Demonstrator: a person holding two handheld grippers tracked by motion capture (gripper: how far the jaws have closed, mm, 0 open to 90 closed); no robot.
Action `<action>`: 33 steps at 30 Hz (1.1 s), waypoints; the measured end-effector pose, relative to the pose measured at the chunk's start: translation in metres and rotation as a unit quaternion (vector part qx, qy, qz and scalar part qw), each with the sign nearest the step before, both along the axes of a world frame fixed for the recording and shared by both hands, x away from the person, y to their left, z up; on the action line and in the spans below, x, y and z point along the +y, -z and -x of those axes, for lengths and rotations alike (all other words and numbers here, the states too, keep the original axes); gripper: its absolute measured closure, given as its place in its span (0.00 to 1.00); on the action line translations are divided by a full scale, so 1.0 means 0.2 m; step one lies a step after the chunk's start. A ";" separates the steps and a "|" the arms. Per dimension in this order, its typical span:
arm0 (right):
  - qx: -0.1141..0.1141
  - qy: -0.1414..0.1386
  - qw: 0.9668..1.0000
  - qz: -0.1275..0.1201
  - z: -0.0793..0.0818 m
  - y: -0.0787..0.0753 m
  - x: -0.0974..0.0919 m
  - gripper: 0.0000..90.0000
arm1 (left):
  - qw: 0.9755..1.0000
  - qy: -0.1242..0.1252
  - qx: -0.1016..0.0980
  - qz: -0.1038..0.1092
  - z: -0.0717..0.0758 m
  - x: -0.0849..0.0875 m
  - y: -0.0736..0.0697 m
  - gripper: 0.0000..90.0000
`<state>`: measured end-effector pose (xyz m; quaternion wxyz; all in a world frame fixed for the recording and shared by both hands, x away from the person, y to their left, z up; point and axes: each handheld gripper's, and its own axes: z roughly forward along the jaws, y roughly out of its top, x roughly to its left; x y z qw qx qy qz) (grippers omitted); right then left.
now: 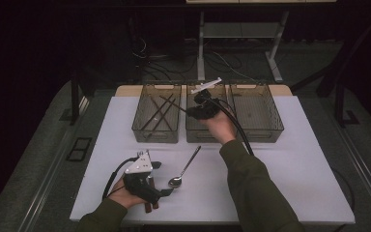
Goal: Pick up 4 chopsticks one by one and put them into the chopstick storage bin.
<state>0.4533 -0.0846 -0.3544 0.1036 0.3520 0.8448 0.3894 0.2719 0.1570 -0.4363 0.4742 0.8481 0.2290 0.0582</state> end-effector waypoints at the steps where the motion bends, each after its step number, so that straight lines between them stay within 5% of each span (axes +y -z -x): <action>1: -0.001 0.003 1.000 0.000 -0.01 0.00 0.02 0.95 | 1.000 0.001 0.000 0.000 0.00 0.00 0.00 0.00; 26: 0.018 0.023 0.999 0.038 -0.24 0.06 0.45 0.94 | 1.000 0.001 0.004 0.005 -0.01 0.01 0.00 0.00; 33: 0.009 0.010 0.999 0.034 -0.23 0.05 0.46 0.78 | 1.000 0.001 0.004 0.005 -0.01 0.01 0.00 0.00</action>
